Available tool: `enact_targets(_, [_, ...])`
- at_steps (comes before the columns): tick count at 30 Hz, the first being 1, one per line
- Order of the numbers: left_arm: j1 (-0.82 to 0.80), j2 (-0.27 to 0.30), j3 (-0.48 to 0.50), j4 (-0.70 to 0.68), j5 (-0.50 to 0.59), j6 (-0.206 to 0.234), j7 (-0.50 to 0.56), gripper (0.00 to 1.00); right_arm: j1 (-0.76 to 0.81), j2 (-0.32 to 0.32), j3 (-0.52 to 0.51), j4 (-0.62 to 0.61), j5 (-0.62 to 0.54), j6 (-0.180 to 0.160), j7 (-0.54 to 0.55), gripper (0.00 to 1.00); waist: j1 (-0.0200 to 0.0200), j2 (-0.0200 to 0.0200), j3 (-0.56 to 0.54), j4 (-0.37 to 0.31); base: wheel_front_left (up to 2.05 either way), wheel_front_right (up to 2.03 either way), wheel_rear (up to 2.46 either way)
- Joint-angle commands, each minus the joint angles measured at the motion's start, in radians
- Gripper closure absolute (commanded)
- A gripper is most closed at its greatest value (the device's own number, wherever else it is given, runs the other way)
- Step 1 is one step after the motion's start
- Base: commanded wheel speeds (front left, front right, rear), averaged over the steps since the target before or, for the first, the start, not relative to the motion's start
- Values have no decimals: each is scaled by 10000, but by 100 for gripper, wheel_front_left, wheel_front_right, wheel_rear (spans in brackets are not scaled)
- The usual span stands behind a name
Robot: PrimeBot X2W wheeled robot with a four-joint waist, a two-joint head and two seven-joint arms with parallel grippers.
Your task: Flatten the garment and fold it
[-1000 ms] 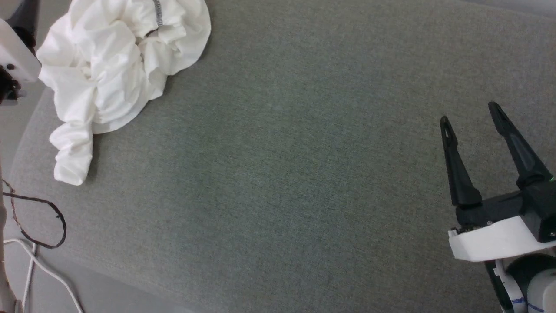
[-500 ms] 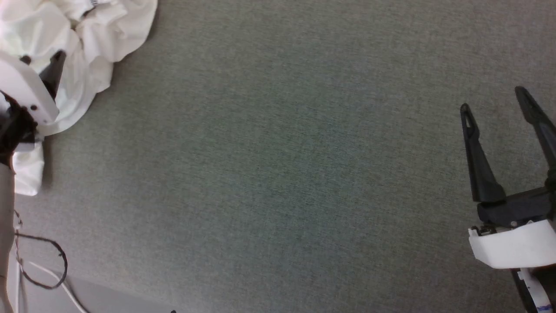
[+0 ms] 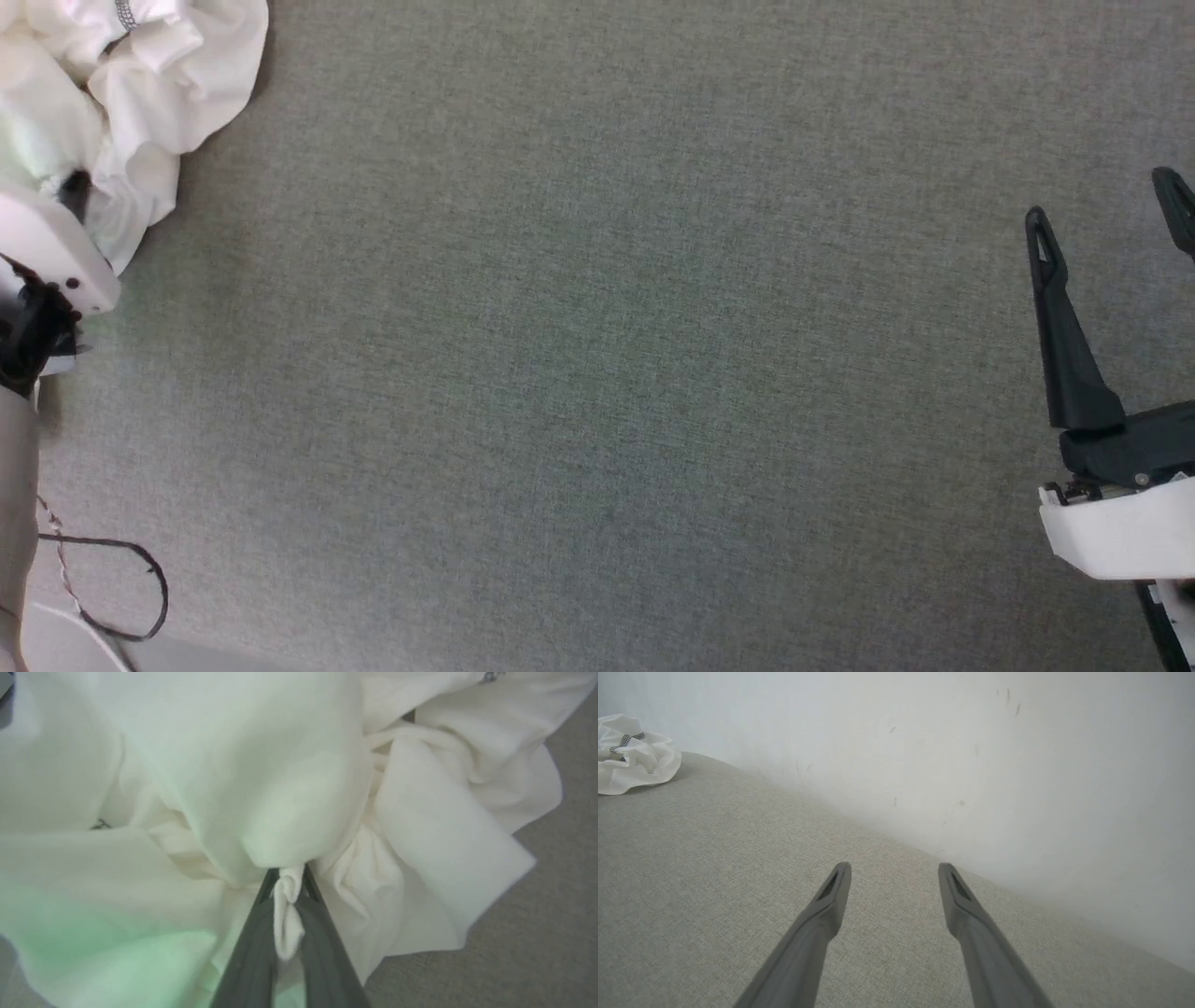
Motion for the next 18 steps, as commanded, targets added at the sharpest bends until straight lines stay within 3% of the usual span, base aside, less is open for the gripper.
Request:
enact_targets(1, [82,80,39,97,42,-26,-288,100,-136,16,11,-25,79,-9,-41,0,0,0,-172,-41,0,0,0])
enact_targets(8, [-483,657,75,-57,304,-117,-1466,100,-103,345,40,515,324,-9,-590,0,0,0,-1080,-87,0,0,0])
enact_targets(18, [-1772,1333,-315,-1647,660,-268,-1749,100,396,1110,31,1758,700,-9,-1829,0,0,0,-3007,-106,0,0,0])
